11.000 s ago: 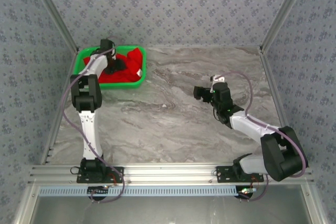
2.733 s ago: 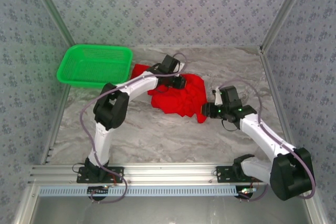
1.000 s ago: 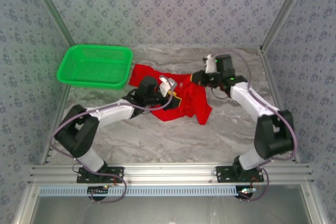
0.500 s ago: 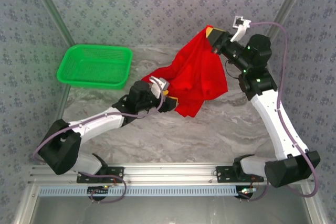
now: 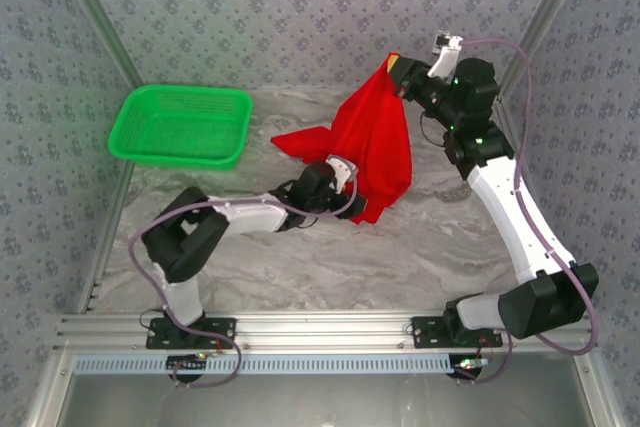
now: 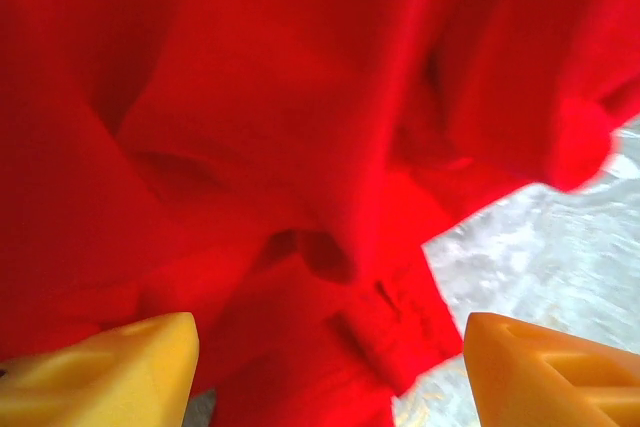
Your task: Fold the inside-out t-shirt
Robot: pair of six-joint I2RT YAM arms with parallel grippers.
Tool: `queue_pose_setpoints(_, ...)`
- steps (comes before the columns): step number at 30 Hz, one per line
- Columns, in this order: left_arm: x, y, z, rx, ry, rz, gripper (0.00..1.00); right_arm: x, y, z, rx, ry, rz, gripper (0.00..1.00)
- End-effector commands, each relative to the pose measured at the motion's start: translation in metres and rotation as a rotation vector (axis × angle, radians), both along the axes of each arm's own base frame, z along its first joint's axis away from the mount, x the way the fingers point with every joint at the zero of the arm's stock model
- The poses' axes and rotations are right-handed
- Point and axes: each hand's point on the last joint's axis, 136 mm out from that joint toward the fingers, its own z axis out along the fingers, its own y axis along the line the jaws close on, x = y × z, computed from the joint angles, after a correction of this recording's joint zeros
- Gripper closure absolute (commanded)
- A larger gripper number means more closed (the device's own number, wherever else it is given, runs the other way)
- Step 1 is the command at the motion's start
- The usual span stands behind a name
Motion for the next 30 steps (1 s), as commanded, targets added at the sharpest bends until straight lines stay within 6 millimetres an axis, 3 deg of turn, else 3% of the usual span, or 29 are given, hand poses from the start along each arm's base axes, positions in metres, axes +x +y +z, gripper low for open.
queue_pose_setpoints(1,0.023,-0.014,0.015,-0.051,-0.063,0.066,0.32,-0.001,-0.01,0.024,0.004,-0.058,-0.036,1.0)
queue_pose_setpoints(4,0.032,-0.028,0.014,-0.066,-0.084,0.054,0.44,0.0,-0.012,0.021,0.0,-0.054,-0.042,1.0)
queue_pose_setpoints(7,0.038,-0.044,0.021,-0.119,-0.102,0.028,0.63,0.003,-0.018,0.018,-0.005,-0.05,-0.063,1.0)
queue_pose_setpoints(9,0.038,-0.05,0.032,-0.166,-0.12,0.007,0.81,0.006,-0.024,0.016,-0.013,-0.048,-0.085,1.0)
queue_pose_setpoints(11,0.032,-0.044,0.051,-0.201,-0.146,-0.007,0.94,0.008,-0.033,0.016,-0.038,-0.048,-0.12,1.0)
queue_pose_setpoints(13,0.02,-0.024,0.084,-0.265,-0.172,-0.017,1.0,0.01,-0.05,0.022,-0.069,-0.059,-0.181,1.0)
queue_pose_setpoints(17,-0.001,0.042,0.181,-0.372,-0.257,0.009,1.0,-0.001,-0.074,0.056,-0.103,-0.147,-0.272,1.0)
queue_pose_setpoints(20,-0.008,0.091,0.253,-0.352,-0.408,0.087,1.0,-0.015,-0.075,0.088,-0.106,-0.248,-0.291,1.0)
queue_pose_setpoints(23,-0.003,0.142,0.309,-0.304,-0.531,0.229,1.0,-0.03,-0.074,0.114,-0.118,-0.317,-0.303,1.0)
queue_pose_setpoints(27,0.013,0.202,0.356,-0.277,-0.587,0.398,1.0,-0.049,-0.078,0.138,-0.141,-0.384,-0.341,1.0)
queue_pose_setpoints(30,0.021,0.232,0.381,-0.255,-0.611,0.485,1.0,-0.061,-0.08,0.152,-0.147,-0.422,-0.349,1.0)
